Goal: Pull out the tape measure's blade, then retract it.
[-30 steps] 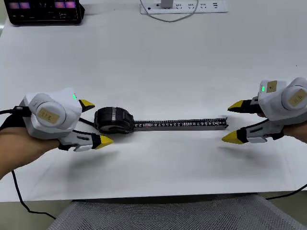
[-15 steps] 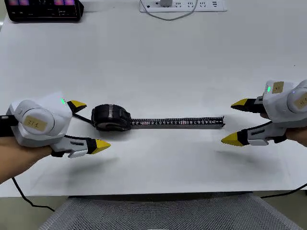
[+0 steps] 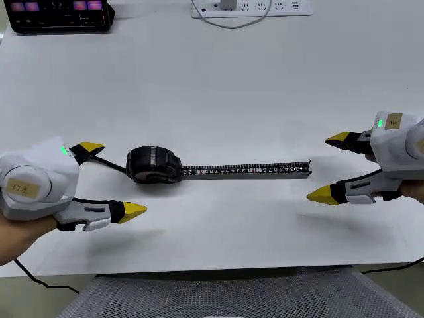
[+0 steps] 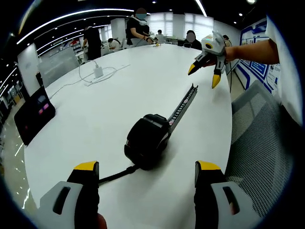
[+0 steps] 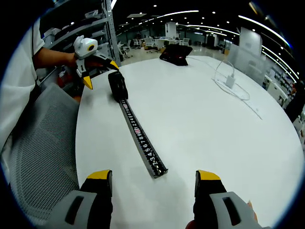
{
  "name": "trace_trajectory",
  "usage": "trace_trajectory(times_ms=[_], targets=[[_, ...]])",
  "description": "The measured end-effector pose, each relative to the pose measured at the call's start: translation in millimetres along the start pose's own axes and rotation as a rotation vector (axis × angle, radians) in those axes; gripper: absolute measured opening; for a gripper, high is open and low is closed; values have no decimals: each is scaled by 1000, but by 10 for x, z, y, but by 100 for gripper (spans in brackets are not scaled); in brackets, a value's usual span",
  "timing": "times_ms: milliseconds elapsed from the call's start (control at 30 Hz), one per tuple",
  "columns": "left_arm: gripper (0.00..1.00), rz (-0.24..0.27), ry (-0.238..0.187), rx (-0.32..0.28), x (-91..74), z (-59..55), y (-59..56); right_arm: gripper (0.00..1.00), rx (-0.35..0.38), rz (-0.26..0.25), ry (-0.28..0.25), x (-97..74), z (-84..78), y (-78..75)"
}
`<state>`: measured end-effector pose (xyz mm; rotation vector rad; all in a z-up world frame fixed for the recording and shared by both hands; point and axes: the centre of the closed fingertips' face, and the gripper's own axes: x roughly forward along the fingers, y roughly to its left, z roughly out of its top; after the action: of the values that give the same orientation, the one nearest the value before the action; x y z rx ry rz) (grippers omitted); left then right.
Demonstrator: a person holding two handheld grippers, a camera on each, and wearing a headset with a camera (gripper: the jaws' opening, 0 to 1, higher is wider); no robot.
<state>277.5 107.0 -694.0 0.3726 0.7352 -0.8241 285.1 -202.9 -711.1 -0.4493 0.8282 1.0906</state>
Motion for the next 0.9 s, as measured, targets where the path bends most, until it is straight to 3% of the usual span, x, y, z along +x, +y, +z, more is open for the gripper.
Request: trace_trajectory(times_ms=[233,467,900], targets=[[81,17,-19,-25,-75,-36,10,71,16,-12,-21,-39,3,35],[82,30,-66,-52,-151,2,8,73,33,-36,-42,-100,6,35],[82,46,-102,-83,-236,-18,-39,73,70,-75,-83,-183,44,86]])
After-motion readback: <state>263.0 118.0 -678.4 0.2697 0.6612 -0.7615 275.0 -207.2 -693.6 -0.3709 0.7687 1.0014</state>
